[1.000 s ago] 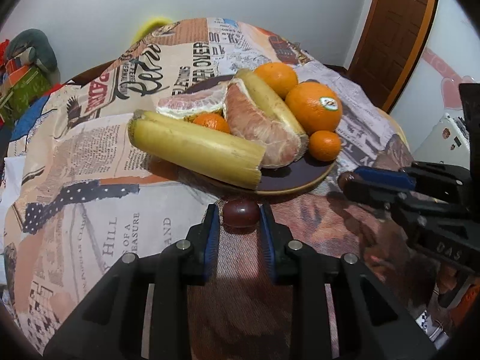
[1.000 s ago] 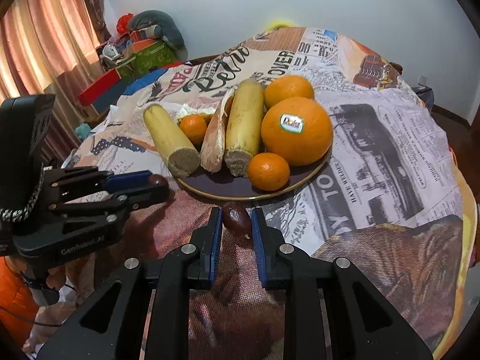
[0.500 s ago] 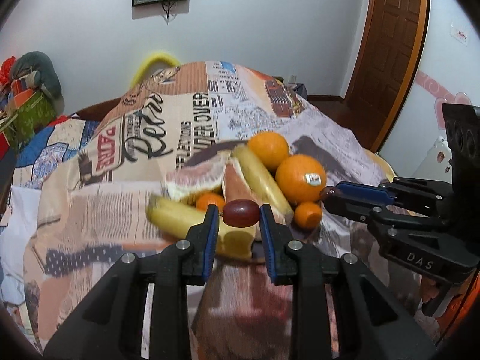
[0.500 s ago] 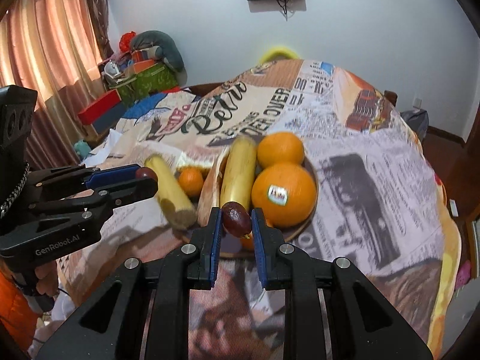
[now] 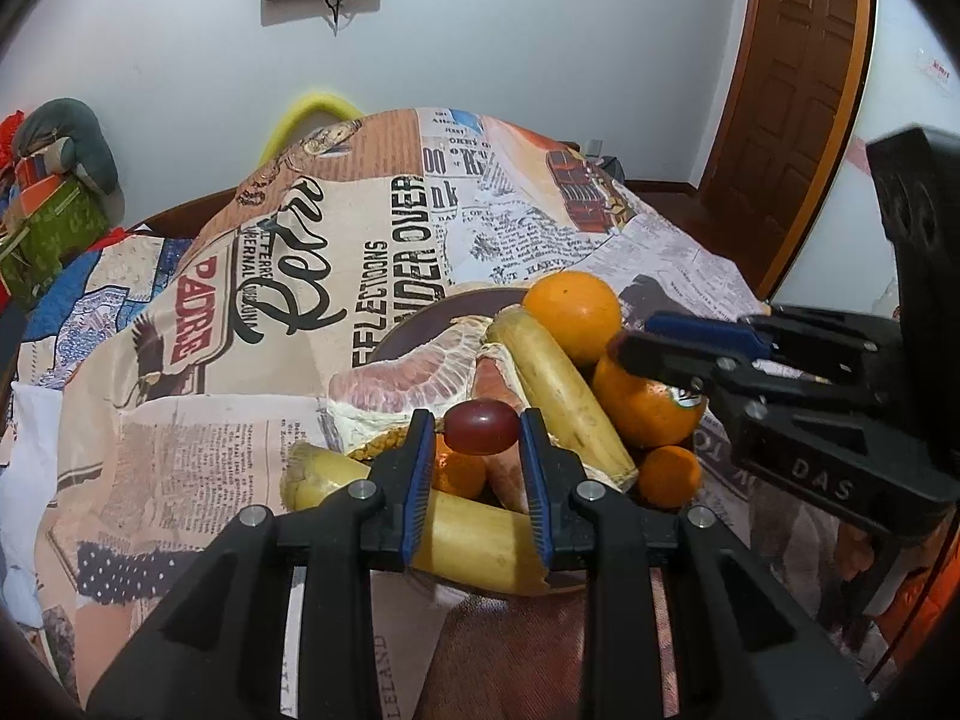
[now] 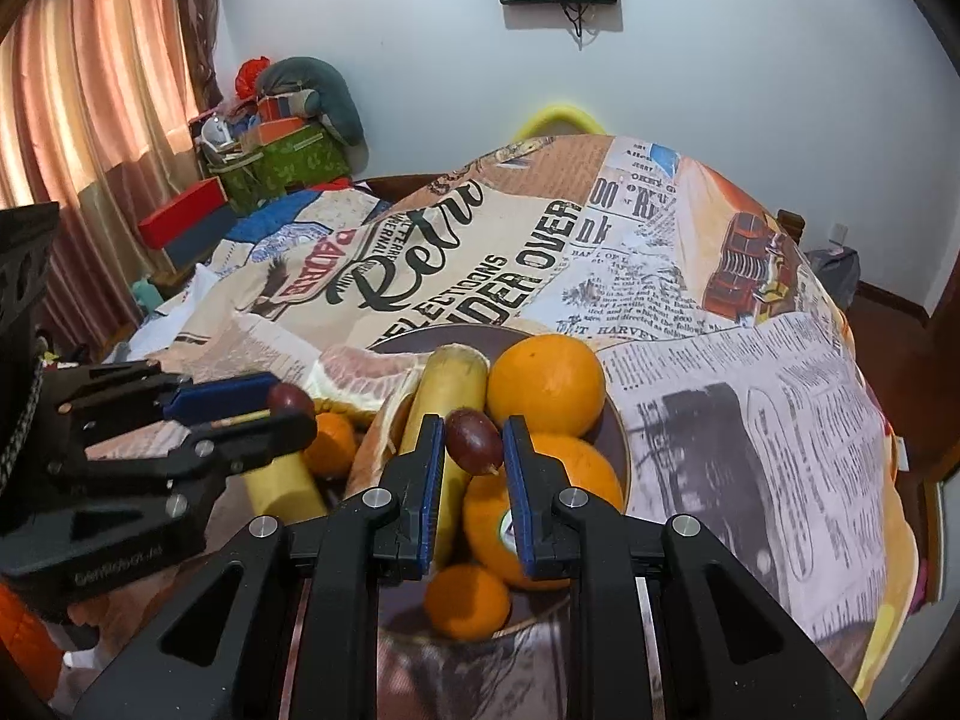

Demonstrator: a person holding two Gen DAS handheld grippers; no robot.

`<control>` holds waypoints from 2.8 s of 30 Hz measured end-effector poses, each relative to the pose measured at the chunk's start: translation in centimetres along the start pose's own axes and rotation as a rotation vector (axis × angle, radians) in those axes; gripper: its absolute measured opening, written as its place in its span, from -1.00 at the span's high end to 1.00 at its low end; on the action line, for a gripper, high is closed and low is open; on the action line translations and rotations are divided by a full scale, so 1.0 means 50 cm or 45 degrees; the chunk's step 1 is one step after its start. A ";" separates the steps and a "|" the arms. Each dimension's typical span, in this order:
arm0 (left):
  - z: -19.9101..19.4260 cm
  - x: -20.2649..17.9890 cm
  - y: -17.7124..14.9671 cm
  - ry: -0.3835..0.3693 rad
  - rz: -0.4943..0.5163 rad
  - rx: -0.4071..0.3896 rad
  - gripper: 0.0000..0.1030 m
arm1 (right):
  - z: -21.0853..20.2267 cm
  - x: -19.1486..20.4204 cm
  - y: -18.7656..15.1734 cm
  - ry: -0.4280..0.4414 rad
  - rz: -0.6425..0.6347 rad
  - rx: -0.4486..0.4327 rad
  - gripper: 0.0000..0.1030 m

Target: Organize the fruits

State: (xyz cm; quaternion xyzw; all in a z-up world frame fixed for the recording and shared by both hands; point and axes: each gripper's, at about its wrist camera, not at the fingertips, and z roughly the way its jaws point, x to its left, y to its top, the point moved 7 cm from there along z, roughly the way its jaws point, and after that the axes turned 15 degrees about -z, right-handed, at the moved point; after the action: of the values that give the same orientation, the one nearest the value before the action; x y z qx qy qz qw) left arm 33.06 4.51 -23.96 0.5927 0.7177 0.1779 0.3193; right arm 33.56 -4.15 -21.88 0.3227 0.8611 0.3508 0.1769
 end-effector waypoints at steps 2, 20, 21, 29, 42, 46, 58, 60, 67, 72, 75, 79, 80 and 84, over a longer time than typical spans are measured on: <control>0.008 0.001 -0.001 0.008 0.003 0.006 0.47 | 0.009 -0.002 0.001 -0.005 -0.010 0.006 0.65; -0.064 -0.013 0.011 0.010 -0.021 -0.047 0.12 | -0.075 -0.010 0.013 -0.008 0.045 -0.069 0.63; -0.081 -0.016 0.016 0.005 -0.026 -0.066 0.12 | -0.089 -0.009 0.017 -0.014 0.045 -0.082 0.63; -0.304 -0.057 0.062 -0.060 -0.057 -0.337 0.12 | -0.259 0.029 0.068 -0.098 0.013 -0.259 0.63; -0.616 -0.127 0.020 -0.113 -0.027 -0.732 -0.37 | -0.546 0.124 0.092 -0.245 0.010 -0.631 -0.19; -0.654 -0.130 -0.004 -0.115 -0.017 -0.768 -0.67 | -0.575 0.144 0.082 -0.285 0.022 -0.673 -0.47; -0.669 -0.122 -0.033 -0.081 -0.012 -0.789 -0.95 | -0.586 0.155 0.060 -0.374 0.034 -0.702 -0.99; -0.669 -0.124 -0.038 -0.081 -0.015 -0.790 -0.96 | -0.588 0.156 0.058 -0.380 0.032 -0.704 -0.99; -0.668 -0.126 -0.040 -0.076 -0.010 -0.794 -0.97 | -0.593 0.157 0.046 -0.384 0.040 -0.701 -1.00; -0.669 -0.126 -0.041 -0.072 -0.008 -0.798 -0.99 | -0.597 0.157 0.045 -0.382 0.045 -0.702 -1.00; -0.668 -0.126 -0.042 -0.073 -0.009 -0.796 -0.99 | -0.599 0.157 0.045 -0.385 0.045 -0.703 -1.00; -0.670 -0.128 -0.042 -0.075 -0.005 -0.796 -0.99 | -0.599 0.156 0.046 -0.386 0.045 -0.703 -1.00; -0.670 -0.130 -0.042 -0.076 -0.003 -0.797 -0.99 | -0.600 0.155 0.046 -0.387 0.045 -0.703 -1.00; -0.671 -0.130 -0.041 -0.079 0.001 -0.800 -0.99 | -0.606 0.150 0.046 -0.395 0.047 -0.705 -1.00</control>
State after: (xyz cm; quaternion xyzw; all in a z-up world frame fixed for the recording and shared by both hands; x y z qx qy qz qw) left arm 9.71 1.90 0.96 0.4704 0.6173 0.3731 0.5084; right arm 12.98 -12.65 0.10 0.3276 0.6897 0.5217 0.3806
